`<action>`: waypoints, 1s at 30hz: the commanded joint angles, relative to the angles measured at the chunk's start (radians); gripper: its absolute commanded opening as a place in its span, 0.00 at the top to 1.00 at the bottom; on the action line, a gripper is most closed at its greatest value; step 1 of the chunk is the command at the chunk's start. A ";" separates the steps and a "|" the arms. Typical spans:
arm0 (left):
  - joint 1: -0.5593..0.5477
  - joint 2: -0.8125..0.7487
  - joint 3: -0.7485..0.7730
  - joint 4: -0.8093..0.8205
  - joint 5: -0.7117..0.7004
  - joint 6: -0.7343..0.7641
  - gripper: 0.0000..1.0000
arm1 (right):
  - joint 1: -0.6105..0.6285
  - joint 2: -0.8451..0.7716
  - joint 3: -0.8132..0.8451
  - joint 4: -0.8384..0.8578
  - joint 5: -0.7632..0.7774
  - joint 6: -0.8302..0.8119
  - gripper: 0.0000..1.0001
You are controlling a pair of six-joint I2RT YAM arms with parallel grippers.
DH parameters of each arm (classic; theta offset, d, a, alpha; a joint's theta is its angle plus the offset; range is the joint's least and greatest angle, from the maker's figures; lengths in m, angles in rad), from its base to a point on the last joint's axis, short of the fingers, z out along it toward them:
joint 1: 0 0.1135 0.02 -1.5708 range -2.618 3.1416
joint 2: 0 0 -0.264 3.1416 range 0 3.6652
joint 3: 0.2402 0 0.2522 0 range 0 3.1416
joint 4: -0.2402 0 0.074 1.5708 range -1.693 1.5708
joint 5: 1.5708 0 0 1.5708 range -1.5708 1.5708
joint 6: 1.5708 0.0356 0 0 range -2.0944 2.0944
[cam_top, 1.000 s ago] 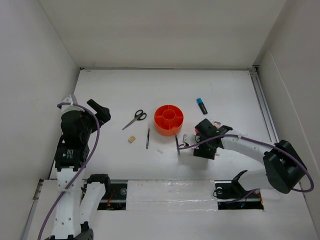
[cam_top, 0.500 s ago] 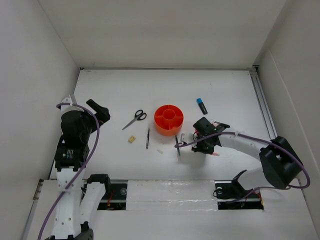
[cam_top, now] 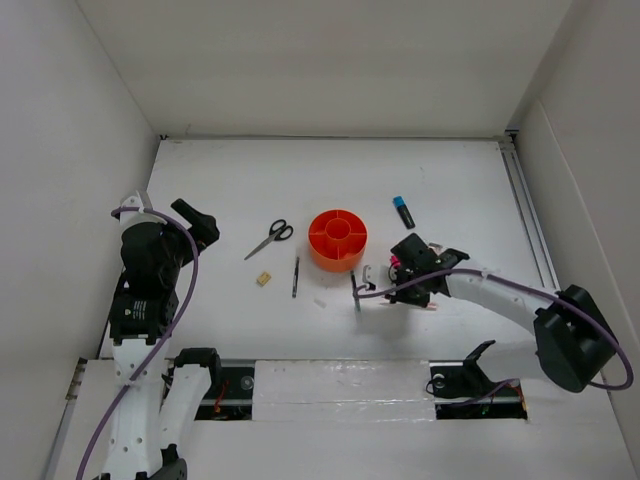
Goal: Sort the stationery into containers
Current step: Pick up the pen from the center of the board, then close the pen cap on the pen.
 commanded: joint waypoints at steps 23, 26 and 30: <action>0.004 0.103 0.124 0.077 0.403 0.091 0.00 | 0.068 -0.331 0.651 -0.119 -0.113 0.666 1.00; 0.004 0.112 0.172 0.118 0.500 0.091 0.00 | 0.068 -0.302 0.691 -0.111 -0.305 0.791 1.00; 0.004 0.185 0.174 0.164 0.575 0.078 0.00 | 0.046 -0.341 0.580 0.063 -0.481 1.064 1.00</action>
